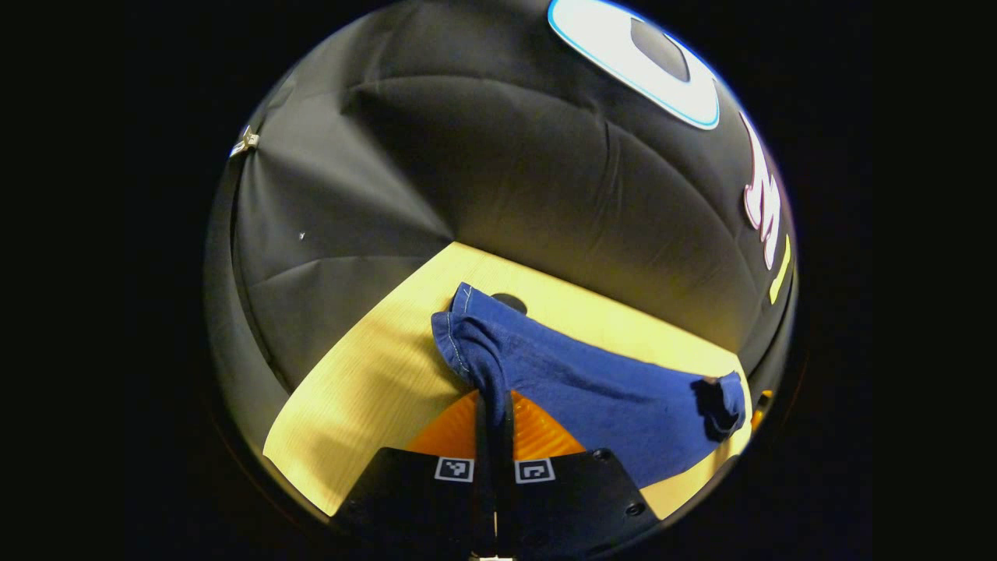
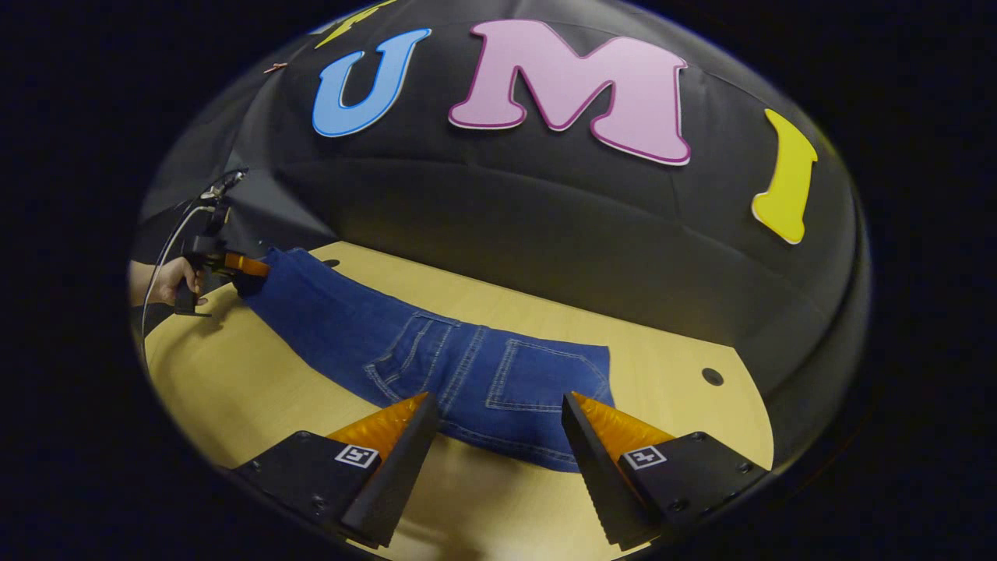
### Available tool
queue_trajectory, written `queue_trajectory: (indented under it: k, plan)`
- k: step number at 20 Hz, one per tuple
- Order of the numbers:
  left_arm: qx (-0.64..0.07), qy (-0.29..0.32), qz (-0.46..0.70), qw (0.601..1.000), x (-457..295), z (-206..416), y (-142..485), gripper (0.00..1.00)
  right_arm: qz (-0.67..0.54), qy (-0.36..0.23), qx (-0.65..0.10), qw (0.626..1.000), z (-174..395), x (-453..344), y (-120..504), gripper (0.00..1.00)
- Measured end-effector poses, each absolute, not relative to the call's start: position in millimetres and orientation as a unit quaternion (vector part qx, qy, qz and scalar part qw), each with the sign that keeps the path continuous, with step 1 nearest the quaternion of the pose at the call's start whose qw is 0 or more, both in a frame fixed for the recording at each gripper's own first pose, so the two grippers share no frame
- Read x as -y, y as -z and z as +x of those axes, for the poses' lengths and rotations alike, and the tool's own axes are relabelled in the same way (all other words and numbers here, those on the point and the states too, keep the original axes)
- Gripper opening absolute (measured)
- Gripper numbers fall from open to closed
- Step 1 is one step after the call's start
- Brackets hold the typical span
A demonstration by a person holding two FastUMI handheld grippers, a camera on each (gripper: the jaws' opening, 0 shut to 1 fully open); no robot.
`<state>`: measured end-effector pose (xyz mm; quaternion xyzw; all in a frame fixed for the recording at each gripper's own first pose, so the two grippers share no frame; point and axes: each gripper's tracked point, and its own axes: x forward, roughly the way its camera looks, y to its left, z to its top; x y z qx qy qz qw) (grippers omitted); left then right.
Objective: Grasp the waist and the cuffs of the jeans and fold them to make the two legs overlap; first hold the waist and fold one-third of the jeans toward the cuffs, then hold the cuffs and fold the remaining one-third in the same direction to finish folding.
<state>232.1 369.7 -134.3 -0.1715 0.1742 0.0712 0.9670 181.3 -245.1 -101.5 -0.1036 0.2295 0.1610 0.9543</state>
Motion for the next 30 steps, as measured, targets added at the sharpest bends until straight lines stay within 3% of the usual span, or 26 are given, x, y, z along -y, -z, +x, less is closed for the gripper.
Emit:
queue_trajectory:
  k: [9,17,23,30]
  plan:
    - [-0.141,-0.031,-0.164,0.976,-359.9,167.6,6.7,0.02,-0.095,-0.098,-0.237,0.962,179.2,331.0,67.3,0.97]
    - [-0.152,0.028,-0.149,0.977,-172.4,183.4,-54.8,0.02,-0.12,-0.031,-0.218,0.968,171.5,437.7,15.4,0.97]
    - [-0.176,0.09,-0.141,0.97,-48.9,197.5,-45.1,0.02,-0.077,-0.003,-0.232,0.97,134.7,475.0,12.0,0.97]
    - [-0.265,0.142,-0.163,0.94,61.1,212.7,41.2,0.03,-0.014,0.011,-0.253,0.967,100.3,484.5,28.4,0.97]
